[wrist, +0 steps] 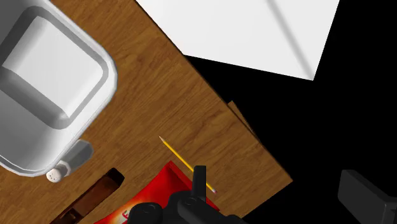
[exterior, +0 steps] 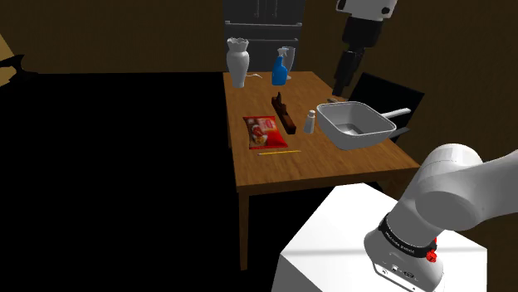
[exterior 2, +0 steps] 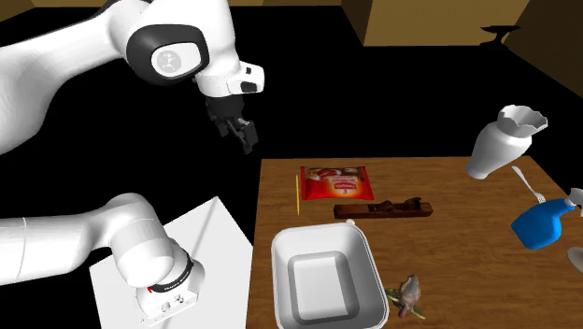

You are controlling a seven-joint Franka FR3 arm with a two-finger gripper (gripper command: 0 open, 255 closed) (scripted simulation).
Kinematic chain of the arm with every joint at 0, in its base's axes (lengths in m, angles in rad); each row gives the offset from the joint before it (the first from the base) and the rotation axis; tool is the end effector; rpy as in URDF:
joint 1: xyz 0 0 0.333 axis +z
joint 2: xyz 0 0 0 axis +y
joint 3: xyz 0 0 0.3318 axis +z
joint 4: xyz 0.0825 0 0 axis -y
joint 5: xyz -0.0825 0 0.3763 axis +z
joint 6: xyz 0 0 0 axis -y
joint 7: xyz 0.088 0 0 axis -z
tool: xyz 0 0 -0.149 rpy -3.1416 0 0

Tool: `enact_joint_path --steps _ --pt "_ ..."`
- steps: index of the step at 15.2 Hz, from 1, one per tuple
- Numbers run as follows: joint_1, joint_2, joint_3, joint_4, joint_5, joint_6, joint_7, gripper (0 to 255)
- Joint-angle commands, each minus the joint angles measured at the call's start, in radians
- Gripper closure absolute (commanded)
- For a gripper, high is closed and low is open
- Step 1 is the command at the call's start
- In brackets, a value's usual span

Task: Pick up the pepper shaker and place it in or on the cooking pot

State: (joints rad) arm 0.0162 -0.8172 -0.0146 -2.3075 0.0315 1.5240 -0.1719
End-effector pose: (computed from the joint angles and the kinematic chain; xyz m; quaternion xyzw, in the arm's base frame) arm 0.2759 0.0038 0.5868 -0.9956 -0.0898 -0.0185 0.0196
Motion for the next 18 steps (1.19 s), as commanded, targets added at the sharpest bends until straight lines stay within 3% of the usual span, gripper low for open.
enact_joint_path --steps 1,9,18 --pt "0.0 0.0 0.0 0.0 0.0 0.0 0.0 0" --pt "-0.014 0.175 -0.151 -0.009 -0.096 0.13 -0.219 0" --pt "-0.019 0.462 -0.303 0.082 -0.142 0.273 -0.461 0"
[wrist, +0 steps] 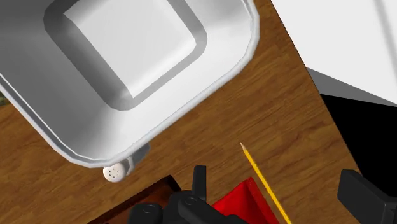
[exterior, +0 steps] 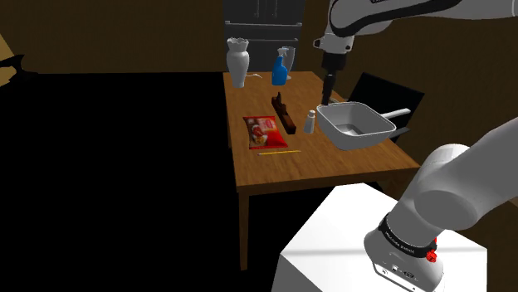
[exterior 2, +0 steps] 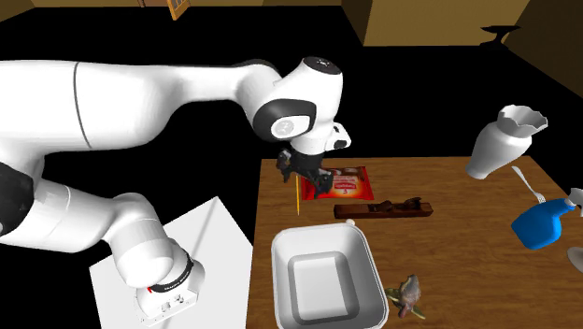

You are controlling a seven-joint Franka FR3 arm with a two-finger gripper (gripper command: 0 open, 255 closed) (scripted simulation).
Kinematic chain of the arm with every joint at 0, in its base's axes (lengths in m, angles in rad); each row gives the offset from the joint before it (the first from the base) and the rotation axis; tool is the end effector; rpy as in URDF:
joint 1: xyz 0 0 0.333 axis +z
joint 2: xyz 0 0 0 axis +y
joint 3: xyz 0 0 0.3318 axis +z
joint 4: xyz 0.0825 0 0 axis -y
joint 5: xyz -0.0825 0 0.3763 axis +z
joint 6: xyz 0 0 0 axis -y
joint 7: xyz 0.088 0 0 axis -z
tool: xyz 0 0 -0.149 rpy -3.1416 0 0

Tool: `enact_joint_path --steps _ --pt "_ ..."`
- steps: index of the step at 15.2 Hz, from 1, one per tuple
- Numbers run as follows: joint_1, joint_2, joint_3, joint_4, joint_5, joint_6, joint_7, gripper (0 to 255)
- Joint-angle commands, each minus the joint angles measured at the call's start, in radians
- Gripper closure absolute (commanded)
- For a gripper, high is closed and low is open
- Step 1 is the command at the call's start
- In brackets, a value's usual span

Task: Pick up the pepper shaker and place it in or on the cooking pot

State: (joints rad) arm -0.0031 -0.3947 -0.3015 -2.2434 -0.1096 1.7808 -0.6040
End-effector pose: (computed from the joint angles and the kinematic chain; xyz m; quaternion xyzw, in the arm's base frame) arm 0.3883 -0.1455 0.4840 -0.9836 -0.1757 0.0354 0.0213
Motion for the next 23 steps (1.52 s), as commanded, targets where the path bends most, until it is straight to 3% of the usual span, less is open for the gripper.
enact_joint_path --steps 1,8,13,23 --pt "0.0 0.076 -0.031 0.034 0.0 0.03 -0.057 0" --pt "-0.012 0.354 -0.114 0.186 0.043 0.107 -0.255 0" --pt "-0.048 0.568 -0.137 0.336 0.103 0.133 -0.391 0" --pt "-0.059 0.612 -0.134 0.275 0.118 0.232 -0.41 0"
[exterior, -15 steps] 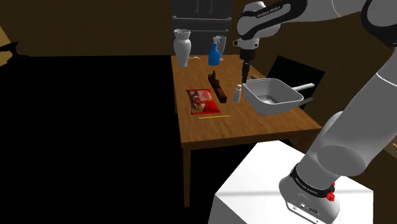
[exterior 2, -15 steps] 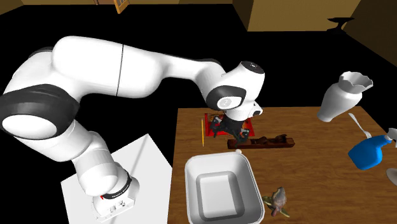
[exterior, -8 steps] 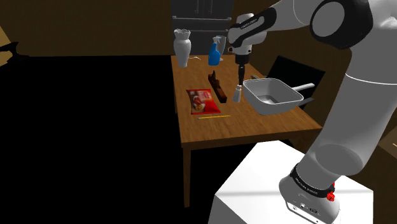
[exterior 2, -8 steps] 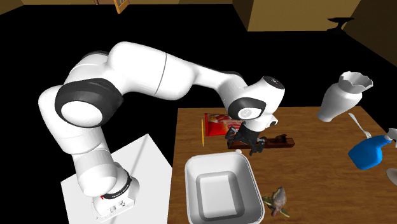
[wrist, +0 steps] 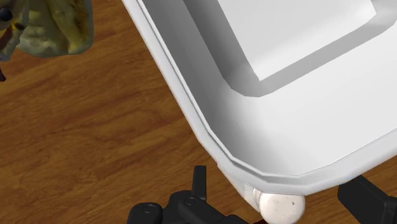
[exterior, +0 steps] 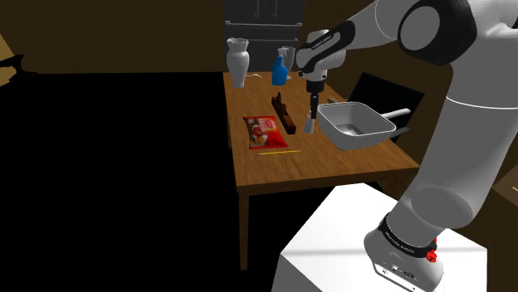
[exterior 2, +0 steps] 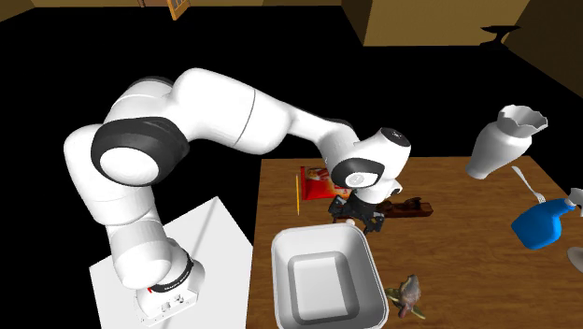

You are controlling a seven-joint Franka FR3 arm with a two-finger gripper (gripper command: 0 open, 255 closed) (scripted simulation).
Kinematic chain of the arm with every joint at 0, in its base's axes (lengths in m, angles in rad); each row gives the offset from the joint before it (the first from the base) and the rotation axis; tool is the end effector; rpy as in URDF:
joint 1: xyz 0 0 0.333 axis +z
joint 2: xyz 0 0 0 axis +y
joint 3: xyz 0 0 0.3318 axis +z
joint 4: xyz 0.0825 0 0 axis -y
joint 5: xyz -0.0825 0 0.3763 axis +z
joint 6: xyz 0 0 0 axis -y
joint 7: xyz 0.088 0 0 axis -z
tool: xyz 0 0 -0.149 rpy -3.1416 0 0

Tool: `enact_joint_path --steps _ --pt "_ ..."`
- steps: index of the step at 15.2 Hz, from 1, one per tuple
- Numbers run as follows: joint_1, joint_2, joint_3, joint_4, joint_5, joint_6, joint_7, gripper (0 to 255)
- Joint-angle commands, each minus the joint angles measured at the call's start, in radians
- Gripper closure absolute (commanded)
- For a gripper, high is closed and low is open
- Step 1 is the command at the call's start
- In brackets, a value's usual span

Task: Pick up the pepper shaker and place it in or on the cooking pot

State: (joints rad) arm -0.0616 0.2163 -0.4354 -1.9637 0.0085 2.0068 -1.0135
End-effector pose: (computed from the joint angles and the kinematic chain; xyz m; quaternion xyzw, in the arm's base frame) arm 0.5029 -0.2652 0.3408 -0.9634 -0.2534 0.0842 0.0219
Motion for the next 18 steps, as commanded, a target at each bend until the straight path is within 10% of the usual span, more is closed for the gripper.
enact_joint_path --steps 1,6,7,18 --pt "-0.001 0.001 0.0 -0.005 0.0 0.006 -0.001 0" --pt "-0.001 0.001 0.0 -0.004 0.0 0.005 -0.001 0" --pt "-0.001 0.001 0.0 -0.004 0.0 0.005 -0.001 255" --pt "0.001 -0.012 -0.001 0.008 -0.005 -0.018 0.002 255"
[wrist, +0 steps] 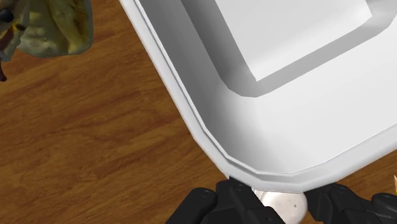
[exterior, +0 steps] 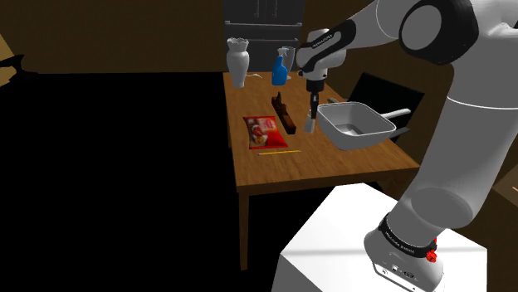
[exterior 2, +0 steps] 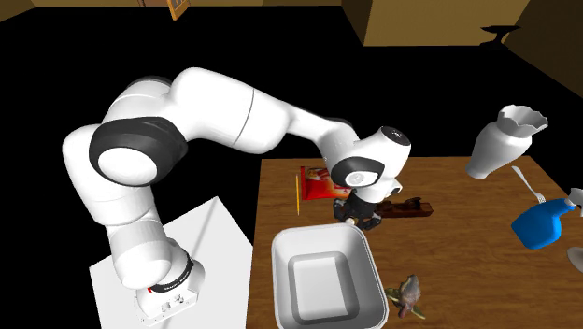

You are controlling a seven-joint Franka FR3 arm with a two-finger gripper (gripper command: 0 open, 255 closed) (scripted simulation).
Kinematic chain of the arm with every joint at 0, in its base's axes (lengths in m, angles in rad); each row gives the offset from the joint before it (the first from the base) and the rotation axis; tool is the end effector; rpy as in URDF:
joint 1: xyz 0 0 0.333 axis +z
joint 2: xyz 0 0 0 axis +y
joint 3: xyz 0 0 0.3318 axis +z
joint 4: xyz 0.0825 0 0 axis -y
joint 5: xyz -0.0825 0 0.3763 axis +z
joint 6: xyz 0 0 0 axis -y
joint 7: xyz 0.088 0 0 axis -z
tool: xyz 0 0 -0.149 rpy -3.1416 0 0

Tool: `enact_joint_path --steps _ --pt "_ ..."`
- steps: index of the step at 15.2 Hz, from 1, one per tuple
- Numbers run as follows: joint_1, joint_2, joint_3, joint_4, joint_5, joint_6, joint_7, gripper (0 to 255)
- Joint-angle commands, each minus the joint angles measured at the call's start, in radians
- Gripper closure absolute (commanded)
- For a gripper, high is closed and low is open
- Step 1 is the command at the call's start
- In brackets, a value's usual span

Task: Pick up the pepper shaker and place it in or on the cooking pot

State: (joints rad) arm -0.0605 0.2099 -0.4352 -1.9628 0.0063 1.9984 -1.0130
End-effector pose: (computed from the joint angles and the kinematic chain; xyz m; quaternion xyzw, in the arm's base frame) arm 0.5021 -0.2643 0.3440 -0.9632 -0.2541 0.0846 0.0227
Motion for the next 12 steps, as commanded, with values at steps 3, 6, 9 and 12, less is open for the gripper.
enact_joint_path --steps 3,6,9,12 --pt "0.002 -0.023 -0.003 0.028 -0.011 -0.047 0.004 255" --pt "0.004 -0.039 -0.004 0.05 -0.018 -0.084 0.007 255" --pt "0.005 -0.053 -0.005 0.074 -0.024 -0.121 0.009 255" --pt "0.006 -0.066 -0.005 0.101 -0.029 -0.159 0.011 255"
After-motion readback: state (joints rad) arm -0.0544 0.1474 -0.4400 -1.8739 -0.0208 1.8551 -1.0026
